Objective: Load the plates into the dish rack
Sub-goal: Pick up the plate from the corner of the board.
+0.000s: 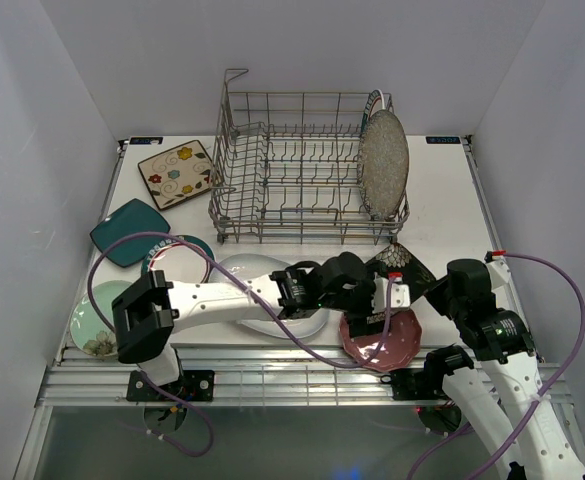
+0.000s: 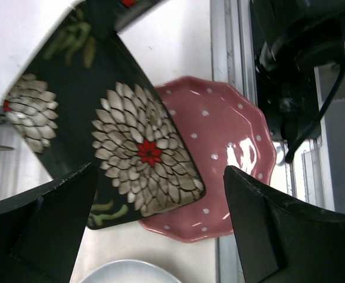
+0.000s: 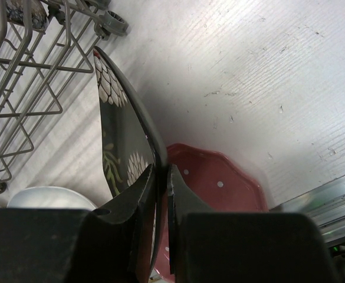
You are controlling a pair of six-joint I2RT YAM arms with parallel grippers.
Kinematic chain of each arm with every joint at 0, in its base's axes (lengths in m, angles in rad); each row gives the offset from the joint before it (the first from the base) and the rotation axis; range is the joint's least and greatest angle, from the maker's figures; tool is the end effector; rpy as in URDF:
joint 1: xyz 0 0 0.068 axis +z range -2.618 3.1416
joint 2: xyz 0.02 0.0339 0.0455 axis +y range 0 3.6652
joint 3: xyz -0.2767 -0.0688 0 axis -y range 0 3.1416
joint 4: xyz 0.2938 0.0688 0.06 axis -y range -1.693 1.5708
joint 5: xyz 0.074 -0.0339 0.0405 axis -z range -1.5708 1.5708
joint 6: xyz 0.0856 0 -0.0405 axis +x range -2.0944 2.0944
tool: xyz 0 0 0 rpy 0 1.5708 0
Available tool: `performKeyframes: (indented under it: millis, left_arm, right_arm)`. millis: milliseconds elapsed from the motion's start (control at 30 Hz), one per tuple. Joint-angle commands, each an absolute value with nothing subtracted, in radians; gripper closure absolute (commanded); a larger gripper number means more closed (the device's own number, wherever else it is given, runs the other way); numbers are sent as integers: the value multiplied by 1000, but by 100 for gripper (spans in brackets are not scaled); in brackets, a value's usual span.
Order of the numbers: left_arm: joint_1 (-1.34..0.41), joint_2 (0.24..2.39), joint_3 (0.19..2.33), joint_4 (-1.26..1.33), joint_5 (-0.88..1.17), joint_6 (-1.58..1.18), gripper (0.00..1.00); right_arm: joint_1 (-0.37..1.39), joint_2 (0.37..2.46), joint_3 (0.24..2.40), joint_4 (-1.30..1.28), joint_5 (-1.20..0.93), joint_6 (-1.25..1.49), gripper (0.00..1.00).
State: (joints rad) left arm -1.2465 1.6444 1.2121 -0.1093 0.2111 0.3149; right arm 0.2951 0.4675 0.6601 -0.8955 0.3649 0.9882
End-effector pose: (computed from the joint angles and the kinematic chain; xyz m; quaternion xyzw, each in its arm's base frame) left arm 0.1319 -0.4487 0.2395 0.6461 0.5785 -0.3018 0.3961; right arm 0.1690 0.0194 0.2538 0.3748 0.8133 0.1156 0.4298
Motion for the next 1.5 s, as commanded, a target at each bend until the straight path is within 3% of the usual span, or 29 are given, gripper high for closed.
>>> performKeyframes:
  millis: [0,600,767,833,1233,1467]
  left_arm:
    - [-1267,1670,1249,-132,181,287,2]
    - [-1295,1798,1252,-60,51,242,7]
    - [-1302,1795,1256,-63,60,244,29]
    - [-1304,1787,1256,-64,63,244,33]
    - [-1322,1744,1266,-86,57,247,50]
    - [-1338,1687,1276,-107,48,247,53]
  right_arm:
    - [298,453,718,-759,376,1037,92]
    - [298,446,715,-755,385,1037,92]
    - [298,442,715,-759,390,1038,92]
    - [298,440,722,-762,388,1040,92]
    - [298,428,752,-784,387,1052,92]
    - [298,408,799,-833,405,1063,92]
